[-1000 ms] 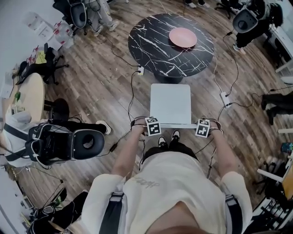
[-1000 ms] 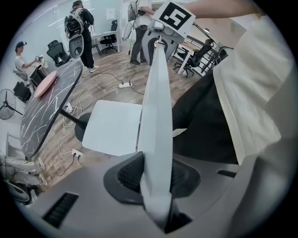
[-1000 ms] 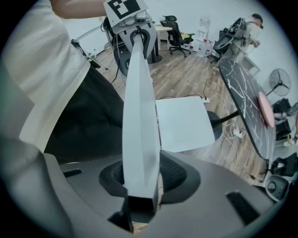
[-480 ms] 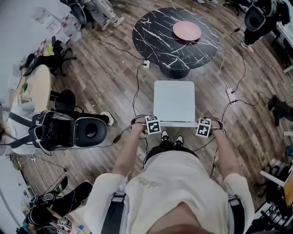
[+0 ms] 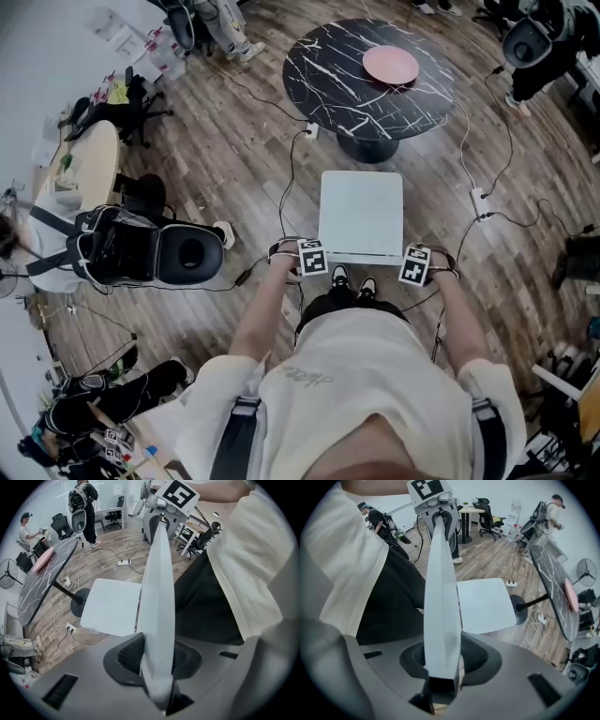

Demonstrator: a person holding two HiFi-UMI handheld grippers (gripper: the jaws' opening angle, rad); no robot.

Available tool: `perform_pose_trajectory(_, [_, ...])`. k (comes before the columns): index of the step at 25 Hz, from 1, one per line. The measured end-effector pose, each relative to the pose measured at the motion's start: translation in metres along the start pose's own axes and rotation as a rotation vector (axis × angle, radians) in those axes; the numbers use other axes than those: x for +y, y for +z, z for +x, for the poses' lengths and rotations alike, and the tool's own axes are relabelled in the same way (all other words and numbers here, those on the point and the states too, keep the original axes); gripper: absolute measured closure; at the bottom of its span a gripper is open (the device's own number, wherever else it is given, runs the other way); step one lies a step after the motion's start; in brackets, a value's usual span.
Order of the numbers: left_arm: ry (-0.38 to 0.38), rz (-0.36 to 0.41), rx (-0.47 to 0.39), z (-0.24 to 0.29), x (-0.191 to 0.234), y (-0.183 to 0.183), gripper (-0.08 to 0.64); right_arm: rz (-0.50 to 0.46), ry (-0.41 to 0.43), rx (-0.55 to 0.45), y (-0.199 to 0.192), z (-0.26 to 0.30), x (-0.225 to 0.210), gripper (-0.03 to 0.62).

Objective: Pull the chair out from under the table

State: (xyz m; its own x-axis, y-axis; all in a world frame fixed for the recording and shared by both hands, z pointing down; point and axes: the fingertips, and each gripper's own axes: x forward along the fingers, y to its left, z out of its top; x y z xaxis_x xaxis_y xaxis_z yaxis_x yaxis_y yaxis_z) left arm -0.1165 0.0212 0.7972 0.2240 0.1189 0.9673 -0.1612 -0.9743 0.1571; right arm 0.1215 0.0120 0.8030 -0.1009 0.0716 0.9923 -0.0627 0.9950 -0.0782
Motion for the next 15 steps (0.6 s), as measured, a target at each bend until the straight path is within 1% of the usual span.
perform_pose_trajectory(5, [0.012,-0.009,-0.002,-0.0024,-0.0008,-0.0001,0.452,-0.011,-0.005,0.004,0.0003,-0.0019,0.0025,0.468])
perform_pose_trajectory(10, [-0.016,-0.024,0.001,-0.0008,-0.0074,-0.0019,0.445,0.01,0.005,-0.006,0.0003,-0.0006,0.0037,0.466])
perform_pose_trajectory(12, [-0.018,-0.04,-0.01,-0.0004,-0.009,-0.0021,0.443,0.028,0.011,-0.021,0.0008,-0.0002,0.005,0.463])
perform_pose_trajectory(15, [-0.013,-0.067,-0.035,0.0012,-0.0064,-0.0023,0.437,0.084,0.002,-0.061,0.0025,0.0007,0.0028,0.448])
